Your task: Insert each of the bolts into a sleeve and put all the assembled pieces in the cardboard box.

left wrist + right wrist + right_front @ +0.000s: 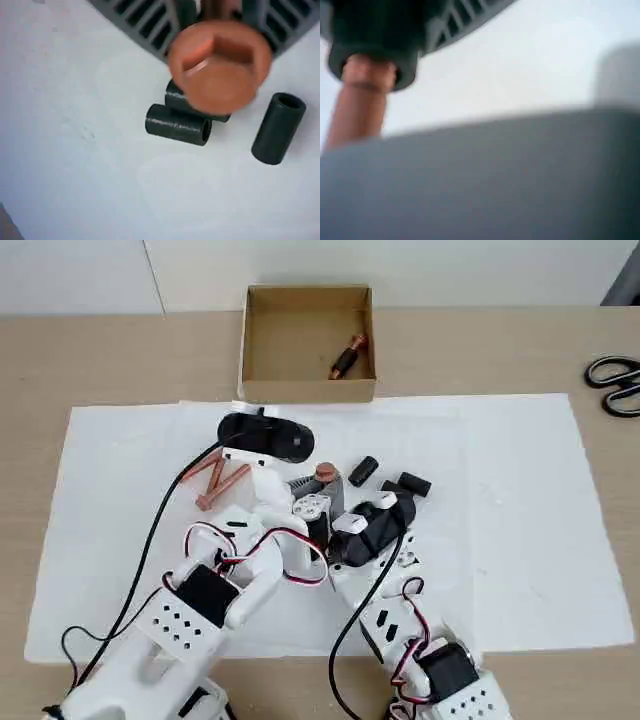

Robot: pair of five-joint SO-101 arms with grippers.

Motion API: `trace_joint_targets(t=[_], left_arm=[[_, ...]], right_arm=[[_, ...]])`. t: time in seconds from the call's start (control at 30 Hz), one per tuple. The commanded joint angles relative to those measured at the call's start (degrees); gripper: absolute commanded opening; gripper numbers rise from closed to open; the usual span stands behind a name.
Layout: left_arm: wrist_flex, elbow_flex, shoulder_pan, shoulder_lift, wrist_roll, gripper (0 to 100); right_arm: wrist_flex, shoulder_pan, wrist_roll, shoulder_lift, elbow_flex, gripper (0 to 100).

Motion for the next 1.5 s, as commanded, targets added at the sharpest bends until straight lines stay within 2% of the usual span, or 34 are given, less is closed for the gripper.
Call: trace_joint_targets(t=[0.0, 0.6, 0.67, 0.83, 1.0, 1.37, 1.47], left_arm=[[1.67, -0.13, 1.05, -0.44, -0.7, 1], [1.76, 3.74, 1.85, -0.7, -0.88, 1], [2.37, 3.65, 1.85, -0.79, -0.88, 6], [8.7, 1.19, 1.85, -0.79, -1.76, 24], [15.3, -5.49, 0.88, -0.88, -1.58, 26], [32.35, -24.04, -16.7, -0.88, -1.76, 26], [35.08, -26.95, -22.77, -0.88, -6.95, 26]], right_arm=[[-0.04, 0.04, -0.35, -0.31, 0.44, 0.4], [-0.04, 0.04, -0.35, -0.31, 0.44, 0.4], [-0.04, 0.04, -0.26, -0.31, 0.44, 0.4], [-0.04, 0.04, -0.26, -0.31, 0.44, 0.4], [0.04, 0.04, -0.26, -0.22, 0.44, 0.4], [0.04, 0.04, -0.26, -0.13, 0.44, 0.4], [0.04, 0.13, -0.09, -0.13, 0.44, 0.4]])
